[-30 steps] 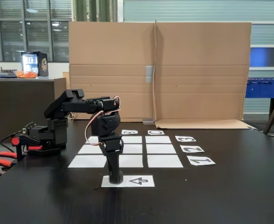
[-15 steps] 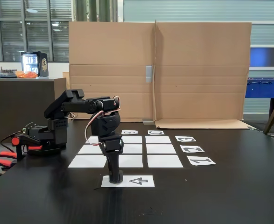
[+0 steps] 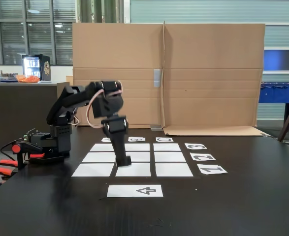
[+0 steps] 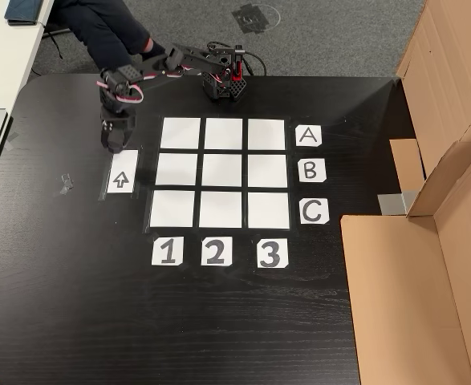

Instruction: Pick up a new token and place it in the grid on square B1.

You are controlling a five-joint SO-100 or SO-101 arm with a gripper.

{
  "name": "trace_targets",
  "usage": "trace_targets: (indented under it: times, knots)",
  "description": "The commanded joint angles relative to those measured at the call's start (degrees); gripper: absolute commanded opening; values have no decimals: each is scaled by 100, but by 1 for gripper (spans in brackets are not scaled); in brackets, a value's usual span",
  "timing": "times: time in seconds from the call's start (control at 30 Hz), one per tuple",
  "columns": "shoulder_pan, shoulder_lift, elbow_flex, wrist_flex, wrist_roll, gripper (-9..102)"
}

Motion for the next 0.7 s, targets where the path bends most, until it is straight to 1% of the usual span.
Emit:
trace_targets:
  times: [0.0, 0.13, 0.33, 0.5, 0.67]
  knots:
    - [79, 782, -18, 149, 62, 12]
    - [70, 1397, 123, 334, 62, 12]
    - [0, 2496, 747, 378, 62, 12]
    - [-237, 3384, 1582, 431, 62, 12]
    - [-721, 4175, 2681, 431, 44, 12]
